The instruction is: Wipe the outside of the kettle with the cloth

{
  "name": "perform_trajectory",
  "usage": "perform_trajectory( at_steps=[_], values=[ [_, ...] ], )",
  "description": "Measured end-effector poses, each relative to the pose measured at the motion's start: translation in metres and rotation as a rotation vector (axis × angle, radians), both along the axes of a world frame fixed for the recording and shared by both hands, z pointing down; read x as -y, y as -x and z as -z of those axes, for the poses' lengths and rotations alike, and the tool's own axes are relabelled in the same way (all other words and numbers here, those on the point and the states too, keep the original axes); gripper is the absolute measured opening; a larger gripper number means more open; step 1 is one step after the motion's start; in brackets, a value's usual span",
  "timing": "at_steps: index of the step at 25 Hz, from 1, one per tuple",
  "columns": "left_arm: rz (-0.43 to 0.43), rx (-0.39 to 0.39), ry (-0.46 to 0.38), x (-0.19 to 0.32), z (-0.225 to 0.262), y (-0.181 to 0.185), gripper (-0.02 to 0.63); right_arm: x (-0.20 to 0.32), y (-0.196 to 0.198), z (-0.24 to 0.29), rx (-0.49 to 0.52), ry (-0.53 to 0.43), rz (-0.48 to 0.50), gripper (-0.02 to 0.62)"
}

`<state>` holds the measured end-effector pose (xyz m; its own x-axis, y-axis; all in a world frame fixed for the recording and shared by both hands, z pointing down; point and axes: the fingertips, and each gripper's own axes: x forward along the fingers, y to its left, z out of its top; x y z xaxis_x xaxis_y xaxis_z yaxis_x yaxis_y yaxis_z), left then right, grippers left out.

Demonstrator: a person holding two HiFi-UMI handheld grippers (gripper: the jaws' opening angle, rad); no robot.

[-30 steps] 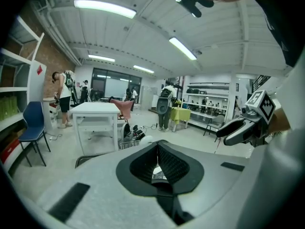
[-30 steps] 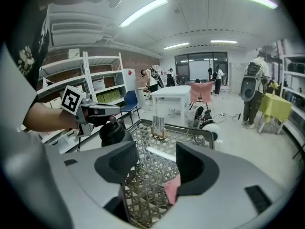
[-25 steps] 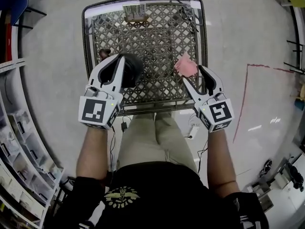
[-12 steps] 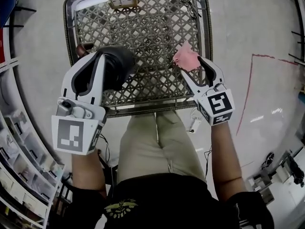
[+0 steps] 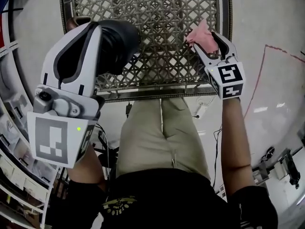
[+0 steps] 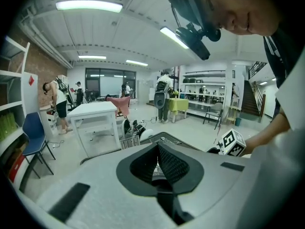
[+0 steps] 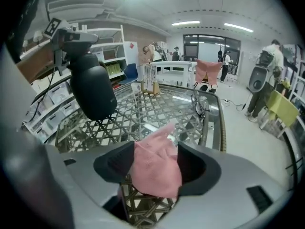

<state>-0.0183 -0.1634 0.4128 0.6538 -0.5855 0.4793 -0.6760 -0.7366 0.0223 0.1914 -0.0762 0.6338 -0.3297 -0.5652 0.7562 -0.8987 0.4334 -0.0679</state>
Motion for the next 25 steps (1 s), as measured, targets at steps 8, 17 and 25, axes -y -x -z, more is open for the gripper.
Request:
perform_trajectory(
  at_steps=[8, 17, 25],
  values=[
    [-0.039, 0.055, 0.025, -0.003, -0.002, -0.004, 0.006, 0.001, -0.003, -0.027, -0.11, 0.026, -0.009, 0.247],
    [-0.069, 0.101, 0.012, -0.007, -0.009, -0.007, 0.006, -0.002, 0.014, -0.037, -0.015, 0.077, -0.088, 0.05],
    [-0.085, 0.133, 0.011, -0.011, -0.007, -0.016, 0.006, 0.019, 0.031, -0.006, 0.041, 0.041, -0.052, 0.044]
  ],
)
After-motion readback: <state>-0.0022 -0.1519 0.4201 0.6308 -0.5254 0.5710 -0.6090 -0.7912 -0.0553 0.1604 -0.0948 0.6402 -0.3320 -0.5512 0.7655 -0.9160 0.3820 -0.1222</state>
